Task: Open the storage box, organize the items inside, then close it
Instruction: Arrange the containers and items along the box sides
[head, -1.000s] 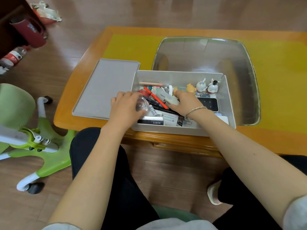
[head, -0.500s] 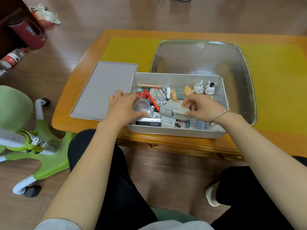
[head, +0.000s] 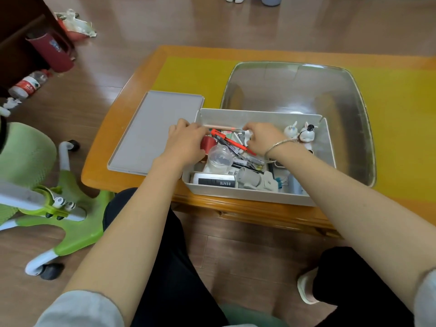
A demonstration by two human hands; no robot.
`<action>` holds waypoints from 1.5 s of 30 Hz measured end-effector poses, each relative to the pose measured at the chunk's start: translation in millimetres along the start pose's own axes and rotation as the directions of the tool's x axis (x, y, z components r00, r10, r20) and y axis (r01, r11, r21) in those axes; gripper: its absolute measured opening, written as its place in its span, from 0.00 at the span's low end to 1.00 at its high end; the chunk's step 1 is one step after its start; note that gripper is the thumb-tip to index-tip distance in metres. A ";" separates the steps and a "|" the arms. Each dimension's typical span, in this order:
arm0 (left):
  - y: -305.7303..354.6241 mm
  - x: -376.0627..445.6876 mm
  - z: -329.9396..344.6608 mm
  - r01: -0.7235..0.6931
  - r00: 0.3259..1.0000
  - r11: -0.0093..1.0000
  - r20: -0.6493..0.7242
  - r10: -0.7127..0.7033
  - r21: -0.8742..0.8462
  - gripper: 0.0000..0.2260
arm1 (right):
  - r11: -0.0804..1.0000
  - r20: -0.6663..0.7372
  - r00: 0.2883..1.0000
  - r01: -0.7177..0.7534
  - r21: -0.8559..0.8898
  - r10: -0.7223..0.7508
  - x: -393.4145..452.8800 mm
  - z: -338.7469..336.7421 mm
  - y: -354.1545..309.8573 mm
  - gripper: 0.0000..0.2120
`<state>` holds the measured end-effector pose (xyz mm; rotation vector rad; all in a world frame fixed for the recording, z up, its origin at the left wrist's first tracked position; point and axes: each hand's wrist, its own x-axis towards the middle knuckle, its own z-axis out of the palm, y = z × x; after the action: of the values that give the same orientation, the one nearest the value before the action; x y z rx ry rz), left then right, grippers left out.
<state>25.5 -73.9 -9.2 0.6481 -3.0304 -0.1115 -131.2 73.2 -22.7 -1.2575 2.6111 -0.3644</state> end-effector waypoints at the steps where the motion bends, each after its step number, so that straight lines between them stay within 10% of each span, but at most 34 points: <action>1: -0.6 1.9 0.5 -0.026 0.999 0.999 0.024 0.026 0.024 0.20 | 0.999 0.022 1.000 0.008 -0.049 -0.007 6.4 3.1 -3.6 0.19; 9: 3.8 10.5 8.2 -0.111 0.980 0.963 0.188 0.066 0.243 0.34 | 0.979 0.220 0.975 0.060 -0.193 -0.016 33.9 16.6 -14.8 0.23; 17: -10.9 -1.6 -5.3 -0.044 0.986 0.999 -0.165 0.040 -0.025 0.29 | 0.943 0.209 0.967 0.199 -0.265 -0.145 36.7 14.7 -28.0 0.15; 21: -8.4 -20.6 1.6 0.010 0.929 0.855 -0.312 -0.201 -0.519 0.29 | 0.988 0.258 0.954 0.150 0.025 -0.151 34.3 24.0 -38.2 0.20; 26: 9.6 -34.9 27.7 0.076 0.898 0.715 -0.264 -0.351 -0.695 0.31 | 0.989 0.273 0.959 0.039 0.144 -0.078 42.4 29.8 -45.2 0.17; 33: 12.6 -37.1 34.8 0.104 0.838 0.593 -0.250 -0.484 -0.799 0.30 | 0.934 0.268 0.961 -0.030 0.357 -0.071 39.8 32.6 -51.4 0.19; 45: 10.8 -33.7 35.5 0.086 0.825 0.675 -0.327 -0.460 -0.733 0.28 | 0.817 0.326 0.916 0.004 0.577 -0.234 14.9 5.9 -57.8 0.17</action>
<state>49.9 -48.1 -44.5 0.8791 -2.1093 -0.9016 -96.2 25.9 -11.4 -1.1348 1.8855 -0.7669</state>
